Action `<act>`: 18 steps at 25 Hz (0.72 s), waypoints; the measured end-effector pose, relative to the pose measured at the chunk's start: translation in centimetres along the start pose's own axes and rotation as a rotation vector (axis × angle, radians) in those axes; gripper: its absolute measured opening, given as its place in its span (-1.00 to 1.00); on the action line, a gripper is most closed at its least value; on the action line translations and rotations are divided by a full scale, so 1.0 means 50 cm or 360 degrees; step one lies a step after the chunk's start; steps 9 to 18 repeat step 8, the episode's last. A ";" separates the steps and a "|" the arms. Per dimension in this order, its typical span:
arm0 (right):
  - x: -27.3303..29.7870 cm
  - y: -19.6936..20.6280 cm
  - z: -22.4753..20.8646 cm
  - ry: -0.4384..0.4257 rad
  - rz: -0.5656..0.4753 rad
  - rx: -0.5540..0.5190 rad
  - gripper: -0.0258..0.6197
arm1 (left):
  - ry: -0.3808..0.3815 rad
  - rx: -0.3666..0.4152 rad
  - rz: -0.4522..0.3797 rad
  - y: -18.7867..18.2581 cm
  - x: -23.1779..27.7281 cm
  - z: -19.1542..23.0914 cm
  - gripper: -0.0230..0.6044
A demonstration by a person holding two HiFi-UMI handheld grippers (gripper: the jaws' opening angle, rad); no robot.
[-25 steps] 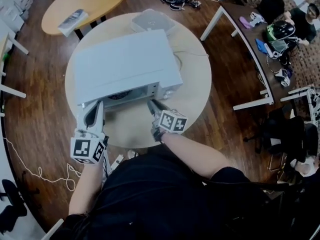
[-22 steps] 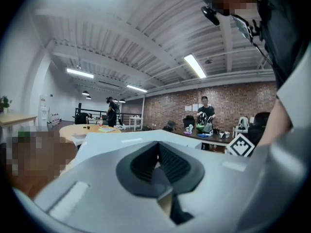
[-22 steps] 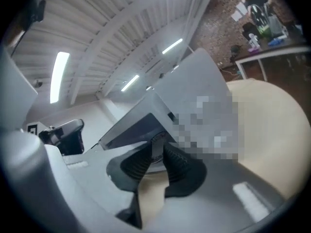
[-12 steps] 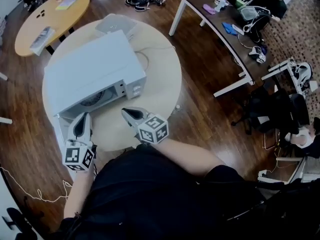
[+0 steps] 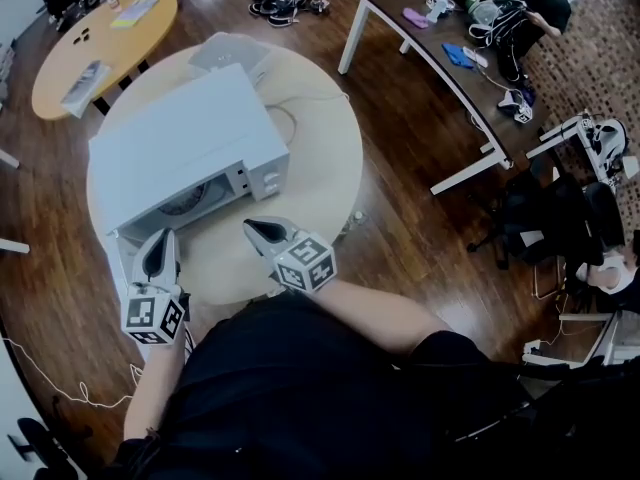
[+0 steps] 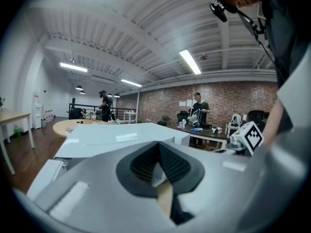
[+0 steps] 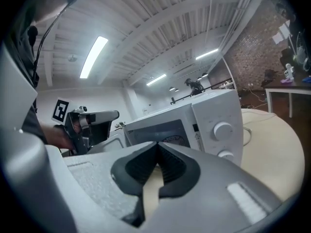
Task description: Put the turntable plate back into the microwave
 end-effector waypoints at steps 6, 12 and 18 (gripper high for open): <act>-0.013 -0.003 -0.014 0.0033 -0.0032 0.0038 -0.92 | 0.0012 0.0016 0.0010 -0.003 -0.004 -0.015 -0.91; -0.020 -0.004 -0.020 0.0044 -0.0035 0.0044 -0.92 | 0.0026 0.0022 0.0020 -0.004 -0.003 -0.025 -0.92; -0.020 -0.004 -0.020 0.0044 -0.0035 0.0044 -0.92 | 0.0026 0.0022 0.0020 -0.004 -0.003 -0.025 -0.92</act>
Point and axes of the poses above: the fingertips, and each gripper's own axes: x forward along the fingers, z to its left, y out of its underside, the point moved 7 cm from there along -x, backward along the fingers, and after that the axes turned 13 degrees about x, right-handed, at the moved point
